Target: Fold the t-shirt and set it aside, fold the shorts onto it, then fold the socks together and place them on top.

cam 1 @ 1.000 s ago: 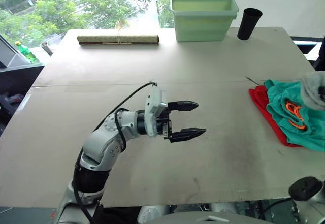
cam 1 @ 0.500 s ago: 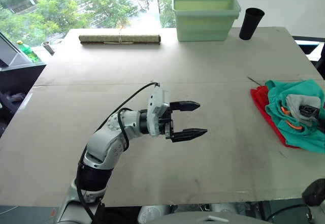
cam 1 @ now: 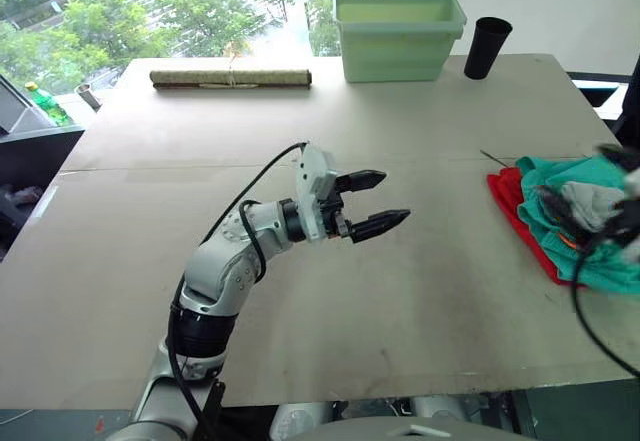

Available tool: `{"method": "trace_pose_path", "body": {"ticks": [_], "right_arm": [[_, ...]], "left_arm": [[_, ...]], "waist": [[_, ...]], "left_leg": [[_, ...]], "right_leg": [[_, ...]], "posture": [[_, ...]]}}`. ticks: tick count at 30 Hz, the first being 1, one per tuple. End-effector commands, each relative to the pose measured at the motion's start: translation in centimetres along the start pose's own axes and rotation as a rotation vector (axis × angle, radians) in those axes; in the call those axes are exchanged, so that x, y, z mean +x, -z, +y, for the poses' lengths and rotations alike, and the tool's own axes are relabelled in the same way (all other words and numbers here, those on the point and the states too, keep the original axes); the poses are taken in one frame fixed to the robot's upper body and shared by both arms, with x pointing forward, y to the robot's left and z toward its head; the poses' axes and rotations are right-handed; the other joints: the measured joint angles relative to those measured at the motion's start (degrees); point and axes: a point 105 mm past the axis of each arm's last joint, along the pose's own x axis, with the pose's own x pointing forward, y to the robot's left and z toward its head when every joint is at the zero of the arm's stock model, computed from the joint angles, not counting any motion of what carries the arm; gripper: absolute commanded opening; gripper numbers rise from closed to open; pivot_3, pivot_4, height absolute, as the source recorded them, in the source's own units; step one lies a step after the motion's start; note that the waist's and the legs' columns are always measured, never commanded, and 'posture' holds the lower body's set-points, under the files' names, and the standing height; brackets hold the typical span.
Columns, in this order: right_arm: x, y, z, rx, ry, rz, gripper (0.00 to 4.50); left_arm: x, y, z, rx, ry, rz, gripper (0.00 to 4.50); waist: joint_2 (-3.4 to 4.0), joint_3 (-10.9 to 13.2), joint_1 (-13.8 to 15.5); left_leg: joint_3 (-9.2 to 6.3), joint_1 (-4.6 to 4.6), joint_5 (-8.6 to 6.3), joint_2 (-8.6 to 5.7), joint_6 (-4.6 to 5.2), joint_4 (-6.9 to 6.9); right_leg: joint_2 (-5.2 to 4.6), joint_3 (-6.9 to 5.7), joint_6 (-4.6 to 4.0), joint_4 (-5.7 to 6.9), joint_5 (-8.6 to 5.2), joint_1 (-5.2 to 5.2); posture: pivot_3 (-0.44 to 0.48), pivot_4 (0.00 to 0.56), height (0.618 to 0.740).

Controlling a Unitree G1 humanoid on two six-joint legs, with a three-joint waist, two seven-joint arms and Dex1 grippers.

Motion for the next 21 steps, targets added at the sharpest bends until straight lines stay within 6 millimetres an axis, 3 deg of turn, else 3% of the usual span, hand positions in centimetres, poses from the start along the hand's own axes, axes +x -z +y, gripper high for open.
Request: {"method": "trace_pose_path", "body": {"ticks": [1, 4, 7, 12, 17, 21], "right_arm": [[1.9, -0.7, 3.6, 0.075, -0.296, -0.069, 4.47], [2.3, 0.3, 4.8, 0.104, -0.422, -0.029, 4.47], [0.1, 1.9, 3.6, 0.127, -0.43, 0.061, 4.47], [-4.5, 3.5, 1.9, 0.138, -0.383, 0.182, 4.47], [-7.7, 4.4, 1.3, 0.164, -0.344, 0.251, 4.47], [-8.7, 4.9, 0.9, 0.165, -0.329, 0.289, 4.47]], "left_arm": [[-2.6, -1.0, 0.1, 0.026, -0.033, 0.022, 4.5], [-6.0, -1.0, 0.2, 0.037, -0.039, 0.089, 4.5], [-10.7, -0.4, -0.2, 0.007, -0.079, 0.195, 4.5], [-15.3, 1.2, -1.7, -0.066, -0.139, 0.322, 4.5], [-17.0, 2.2, -2.9, -0.093, -0.154, 0.384, 4.5], [-17.3, 2.6, -2.8, -0.131, -0.138, 0.396, 4.5]], "waist": [[0.0, 0.01, 0.1], [-0.05, 0.06, 0.07], [-0.06, 0.07, 0.47], [-0.02, 0.08, 1.46], [0.01, 0.08, 1.72], [0.05, 0.08, 1.66]], "left_leg": [[0.0, -0.01, 0.0, 0.0, 0.0, -0.02], [-0.01, -0.03, -0.01, 0.04, -0.03, -0.05], [-0.06, -0.09, -0.02, 0.06, -0.03, -0.21], [-0.1, -0.19, -0.15, 0.0, 0.12, -0.28], [-0.09, -0.11, -0.3, 0.03, -0.12, -0.24], [-0.07, -0.07, -0.31, 0.11, -0.13, -0.24]], "right_leg": [[-0.02, 0.01, -0.01, -0.01, 0.0, -0.01], [-0.14, 0.12, -0.03, -0.06, 0.0, -0.08], [-0.27, 0.13, -0.06, -0.23, -0.02, -0.14], [-0.43, 0.08, -0.24, -0.72, -0.12, -0.02], [-0.47, 0.09, -0.26, -0.74, -0.11, 0.11], [-0.46, 0.08, -0.26, -0.73, -0.12, 0.12]], "posture": [[0.0, 0.15, 0.731], [0.0, 0.15, 0.731], [0.0, 0.15, 0.731], [0.0, 0.15, 0.731], [0.0, 0.15, 0.731], [0.0, 0.15, 0.731]]}}
